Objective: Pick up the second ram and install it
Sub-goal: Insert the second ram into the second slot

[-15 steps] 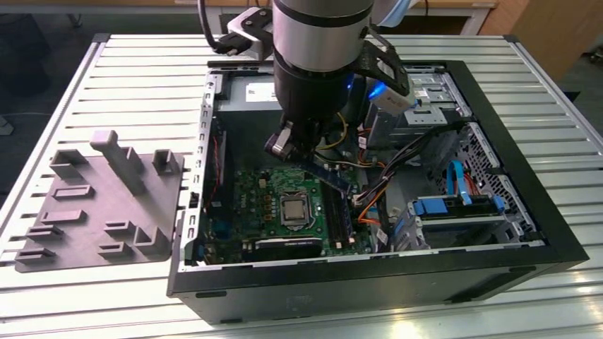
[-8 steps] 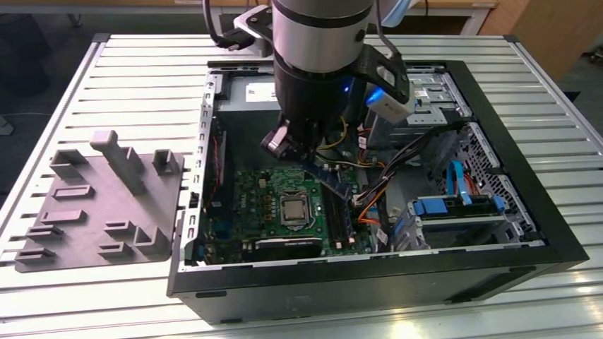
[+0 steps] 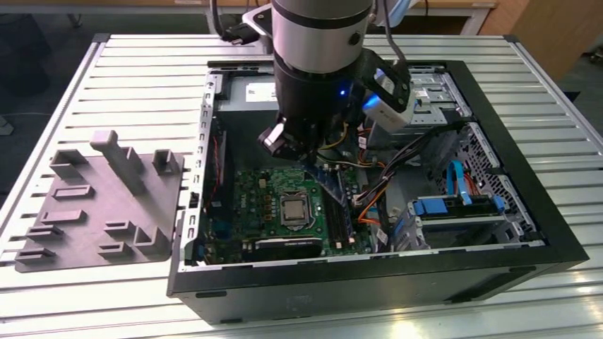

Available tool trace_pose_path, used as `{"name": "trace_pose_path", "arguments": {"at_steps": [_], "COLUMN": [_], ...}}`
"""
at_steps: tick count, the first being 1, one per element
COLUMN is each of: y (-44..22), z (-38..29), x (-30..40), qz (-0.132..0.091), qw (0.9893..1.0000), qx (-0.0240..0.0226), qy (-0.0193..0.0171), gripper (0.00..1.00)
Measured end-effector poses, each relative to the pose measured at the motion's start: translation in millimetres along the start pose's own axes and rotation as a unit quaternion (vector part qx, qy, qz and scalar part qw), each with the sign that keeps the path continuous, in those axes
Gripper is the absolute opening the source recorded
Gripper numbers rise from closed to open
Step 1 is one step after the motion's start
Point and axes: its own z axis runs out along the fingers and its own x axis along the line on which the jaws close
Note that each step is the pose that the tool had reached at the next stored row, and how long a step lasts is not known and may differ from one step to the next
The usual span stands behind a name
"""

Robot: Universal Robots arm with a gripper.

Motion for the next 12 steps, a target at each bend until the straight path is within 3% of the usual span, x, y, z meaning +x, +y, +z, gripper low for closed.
{"name": "trace_pose_path", "arguments": {"at_steps": [3, 6, 9, 12], "y": [0.0, 0.0, -0.1, -0.1], "z": [0.3, 0.8, 1.3, 1.8], "x": [0.0, 0.0, 0.1, 0.1], "qz": [0.027, 0.054, 0.081, 0.108], "qw": [0.9996, 0.9985, 0.9967, 0.9941], "qx": [0.0016, 0.0033, 0.0049, 0.0065], "qy": [-0.0016, -0.0031, -0.0047, -0.0062], "gripper": [0.12, 0.12, 0.12, 0.12]}}
